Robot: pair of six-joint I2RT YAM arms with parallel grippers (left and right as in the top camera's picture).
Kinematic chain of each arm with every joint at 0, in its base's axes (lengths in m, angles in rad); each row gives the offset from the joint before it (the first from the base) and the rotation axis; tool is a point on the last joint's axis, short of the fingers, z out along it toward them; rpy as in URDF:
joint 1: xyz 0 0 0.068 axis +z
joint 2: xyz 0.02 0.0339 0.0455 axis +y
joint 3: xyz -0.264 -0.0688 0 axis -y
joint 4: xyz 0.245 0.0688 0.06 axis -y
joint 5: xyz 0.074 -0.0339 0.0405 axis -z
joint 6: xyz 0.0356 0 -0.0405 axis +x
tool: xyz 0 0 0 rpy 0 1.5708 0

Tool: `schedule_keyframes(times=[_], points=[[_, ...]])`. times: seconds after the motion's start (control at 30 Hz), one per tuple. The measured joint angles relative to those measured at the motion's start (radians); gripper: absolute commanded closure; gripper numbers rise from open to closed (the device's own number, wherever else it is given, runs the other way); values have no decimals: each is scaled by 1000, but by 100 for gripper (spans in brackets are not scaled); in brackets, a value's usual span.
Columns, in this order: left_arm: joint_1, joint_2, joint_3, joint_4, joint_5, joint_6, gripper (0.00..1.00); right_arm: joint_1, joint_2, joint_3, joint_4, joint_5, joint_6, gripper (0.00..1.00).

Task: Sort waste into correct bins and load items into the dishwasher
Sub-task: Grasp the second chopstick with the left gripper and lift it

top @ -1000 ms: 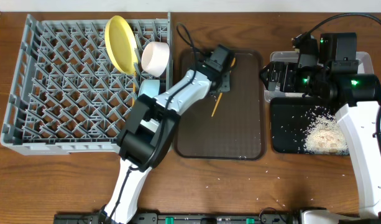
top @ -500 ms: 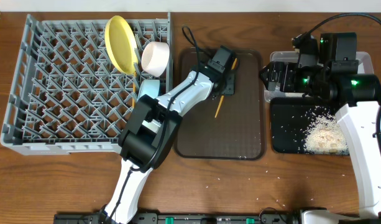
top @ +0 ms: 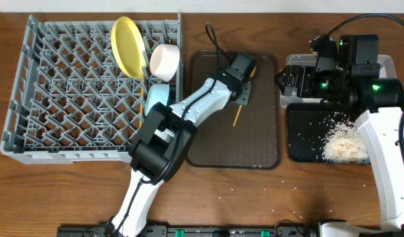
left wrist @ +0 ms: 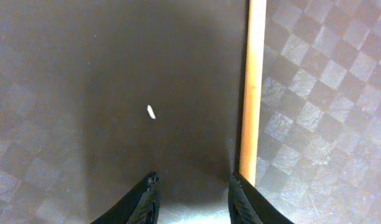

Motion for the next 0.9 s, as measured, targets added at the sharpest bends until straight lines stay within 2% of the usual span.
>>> schedule_keyframes(times=[0.23,0.6,0.9], points=[[-26,0,0,-18,-50,33,63,0,0,0,0,0,0,1],[4,-21,0,-76,-72,74,62,0,0,0,0,0,0,1],[-41,-68,0,-77,-76,132,61,0,0,0,0,0,0,1]])
